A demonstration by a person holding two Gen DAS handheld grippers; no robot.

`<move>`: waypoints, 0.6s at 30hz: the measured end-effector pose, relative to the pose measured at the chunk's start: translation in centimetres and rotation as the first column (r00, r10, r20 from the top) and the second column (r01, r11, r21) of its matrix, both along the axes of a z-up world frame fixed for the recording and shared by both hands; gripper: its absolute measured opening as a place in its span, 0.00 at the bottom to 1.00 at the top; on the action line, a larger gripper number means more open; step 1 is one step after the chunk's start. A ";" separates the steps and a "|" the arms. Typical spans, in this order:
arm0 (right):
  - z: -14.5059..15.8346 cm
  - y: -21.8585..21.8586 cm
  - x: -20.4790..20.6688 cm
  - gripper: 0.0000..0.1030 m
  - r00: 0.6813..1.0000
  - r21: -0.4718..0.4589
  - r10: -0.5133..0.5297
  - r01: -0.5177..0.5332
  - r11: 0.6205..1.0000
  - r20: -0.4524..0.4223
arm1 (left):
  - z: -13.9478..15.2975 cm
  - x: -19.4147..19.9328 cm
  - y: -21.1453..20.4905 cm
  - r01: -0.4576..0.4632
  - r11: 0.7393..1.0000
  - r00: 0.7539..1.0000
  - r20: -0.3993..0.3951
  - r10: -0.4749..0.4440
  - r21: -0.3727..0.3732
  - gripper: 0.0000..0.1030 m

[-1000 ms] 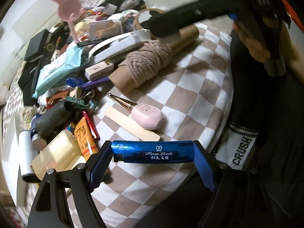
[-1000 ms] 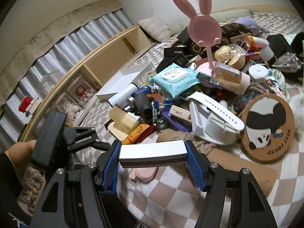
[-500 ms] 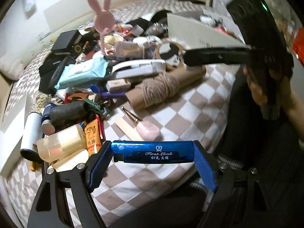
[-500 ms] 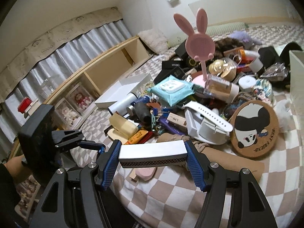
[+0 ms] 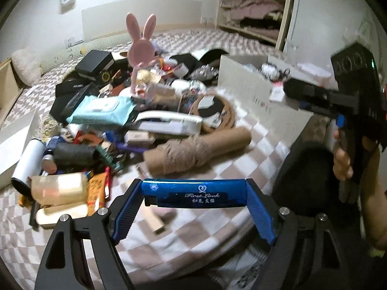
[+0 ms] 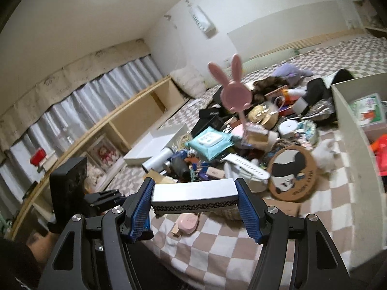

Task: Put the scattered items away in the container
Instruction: 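Carry the blue tube and striped box with both tools over the white container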

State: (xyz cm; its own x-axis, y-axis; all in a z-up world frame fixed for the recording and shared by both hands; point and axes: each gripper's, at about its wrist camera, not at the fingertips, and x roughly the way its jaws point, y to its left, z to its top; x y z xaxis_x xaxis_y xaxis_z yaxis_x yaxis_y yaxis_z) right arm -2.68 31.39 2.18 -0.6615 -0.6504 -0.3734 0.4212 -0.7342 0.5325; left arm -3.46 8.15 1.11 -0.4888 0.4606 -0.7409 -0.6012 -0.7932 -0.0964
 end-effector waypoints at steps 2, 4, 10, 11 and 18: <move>0.5 1.3 0.3 0.66 1.000 0.007 -0.029 0.029 1.000 -0.009 | 0.4 -0.1 0.8 -0.001 0.999 1.000 -0.010 0.002 0.035 0.80; 1.0 2.7 0.6 0.66 0.999 0.012 -0.052 0.052 0.999 -0.015 | 0.8 -0.1 1.6 0.000 0.998 1.000 -0.017 0.002 0.061 0.80; 3.2 7.6 1.3 0.65 0.985 0.068 -0.164 0.168 0.983 -0.056 | 2.3 -0.4 4.8 0.040 0.989 0.999 -0.032 -0.036 0.139 0.80; 3.6 8.5 1.4 0.65 0.980 0.082 -0.187 0.192 0.978 -0.062 | 2.5 -0.5 5.3 0.048 0.988 0.998 -0.037 -0.043 0.148 0.80; 5.8 15.5 1.7 0.65 0.931 0.144 -0.358 0.365 0.920 -0.078 | 4.2 -0.9 9.5 0.105 0.976 0.994 -0.064 -0.094 0.190 0.80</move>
